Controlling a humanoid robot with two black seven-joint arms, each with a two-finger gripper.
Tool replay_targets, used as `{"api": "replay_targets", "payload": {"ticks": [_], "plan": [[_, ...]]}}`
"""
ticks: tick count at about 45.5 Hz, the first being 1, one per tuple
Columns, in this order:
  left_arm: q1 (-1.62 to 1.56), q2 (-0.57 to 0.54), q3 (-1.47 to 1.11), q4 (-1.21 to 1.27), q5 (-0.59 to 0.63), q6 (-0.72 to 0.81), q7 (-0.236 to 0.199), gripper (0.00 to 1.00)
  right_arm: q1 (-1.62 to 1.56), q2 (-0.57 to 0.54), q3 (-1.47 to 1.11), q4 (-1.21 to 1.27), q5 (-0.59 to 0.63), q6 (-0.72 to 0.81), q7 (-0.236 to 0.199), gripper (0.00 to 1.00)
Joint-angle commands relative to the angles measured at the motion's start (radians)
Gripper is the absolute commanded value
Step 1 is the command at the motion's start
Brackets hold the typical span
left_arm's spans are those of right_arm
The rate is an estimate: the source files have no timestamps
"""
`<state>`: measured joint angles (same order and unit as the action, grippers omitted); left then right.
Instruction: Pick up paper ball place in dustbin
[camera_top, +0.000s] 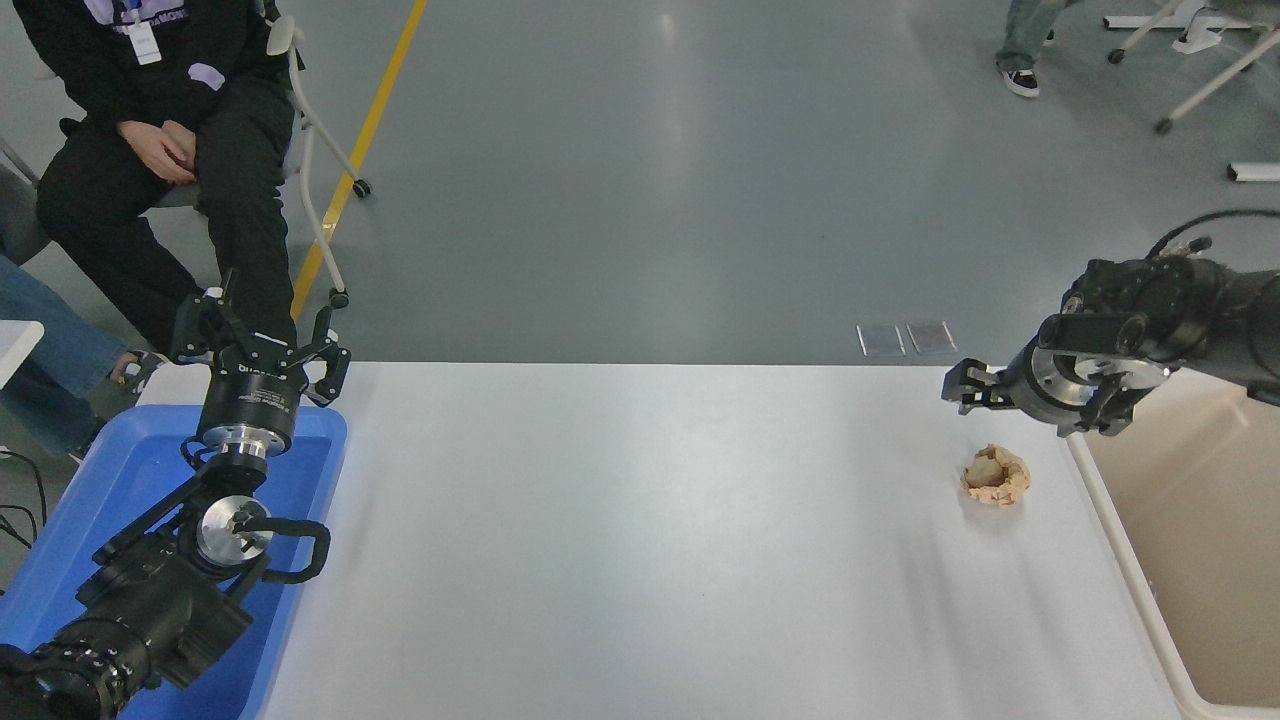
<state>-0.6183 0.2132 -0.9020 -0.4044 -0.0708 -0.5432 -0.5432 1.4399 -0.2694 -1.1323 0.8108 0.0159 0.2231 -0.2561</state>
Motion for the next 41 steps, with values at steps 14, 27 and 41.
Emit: {"api": "replay_targets", "payload": {"ticks": [14, 27, 41], "plan": [[0.000, 0.000, 0.000, -0.001, 0.000, 0.000, 0.000, 0.99, -0.338, 0.078, 0.121, -0.329, 0.012, -0.194, -0.002, 1.00], [0.000, 0.000, 0.000, 0.001, 0.000, 0.000, 0.000, 0.99, -0.455, 0.130, 0.166, -0.455, 0.010, -0.215, -0.002, 1.00], [0.000, 0.000, 0.000, -0.001, 0.000, 0.000, 0.000, 0.99, -0.469, 0.141, 0.190, -0.483, 0.012, -0.235, 0.000, 1.00]]}}
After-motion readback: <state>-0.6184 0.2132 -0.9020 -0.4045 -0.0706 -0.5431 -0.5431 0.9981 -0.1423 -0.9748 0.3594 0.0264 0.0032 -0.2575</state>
